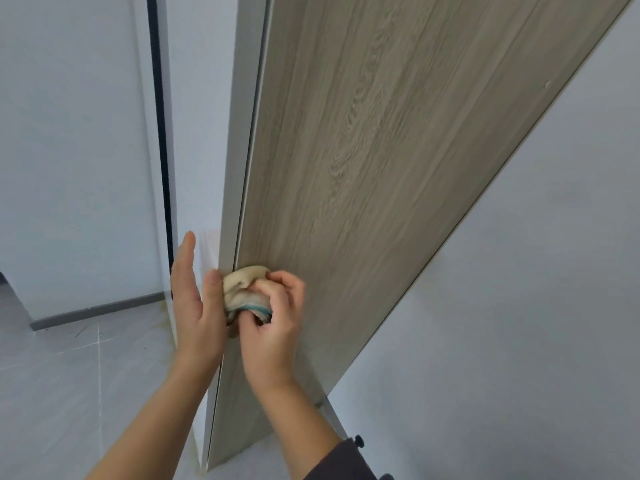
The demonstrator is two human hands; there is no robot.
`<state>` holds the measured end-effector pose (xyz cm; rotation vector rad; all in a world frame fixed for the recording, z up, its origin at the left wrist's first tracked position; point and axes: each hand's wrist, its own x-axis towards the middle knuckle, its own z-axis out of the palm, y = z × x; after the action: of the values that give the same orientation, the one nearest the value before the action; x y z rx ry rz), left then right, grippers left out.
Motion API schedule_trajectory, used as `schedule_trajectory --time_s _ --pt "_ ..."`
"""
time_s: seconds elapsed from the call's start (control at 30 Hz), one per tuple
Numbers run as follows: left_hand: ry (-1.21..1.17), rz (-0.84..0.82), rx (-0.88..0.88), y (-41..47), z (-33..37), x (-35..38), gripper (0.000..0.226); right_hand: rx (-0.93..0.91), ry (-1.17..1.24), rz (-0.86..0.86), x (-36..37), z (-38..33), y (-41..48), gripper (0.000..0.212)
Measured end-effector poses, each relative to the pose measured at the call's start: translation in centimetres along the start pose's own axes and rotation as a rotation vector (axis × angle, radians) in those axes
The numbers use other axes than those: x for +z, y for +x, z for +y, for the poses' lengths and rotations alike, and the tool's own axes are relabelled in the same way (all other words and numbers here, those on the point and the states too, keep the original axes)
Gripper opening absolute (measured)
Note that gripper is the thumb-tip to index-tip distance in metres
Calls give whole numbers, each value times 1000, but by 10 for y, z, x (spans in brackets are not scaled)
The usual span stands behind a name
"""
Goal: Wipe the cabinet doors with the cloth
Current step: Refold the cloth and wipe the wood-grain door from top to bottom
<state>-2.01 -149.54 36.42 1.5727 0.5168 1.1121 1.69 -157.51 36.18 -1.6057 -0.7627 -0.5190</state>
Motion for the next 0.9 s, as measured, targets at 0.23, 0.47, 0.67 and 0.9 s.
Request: schedule_trajectory --time_s 0.23,0.47,0.67,0.9 --pt "185 70 419 -4 -44 20 58 -86 89 202 -24 62 36 41" --pt "264 178 561 0 -59 27 57 -74 100 421 -69 125 88 39" --pt "307 227 699 2 -72 27 56 -119 58 519 -95 170 120 34" --pt "299 272 814 9 -84 28 55 -136 -183 567 -135 226 160 40"
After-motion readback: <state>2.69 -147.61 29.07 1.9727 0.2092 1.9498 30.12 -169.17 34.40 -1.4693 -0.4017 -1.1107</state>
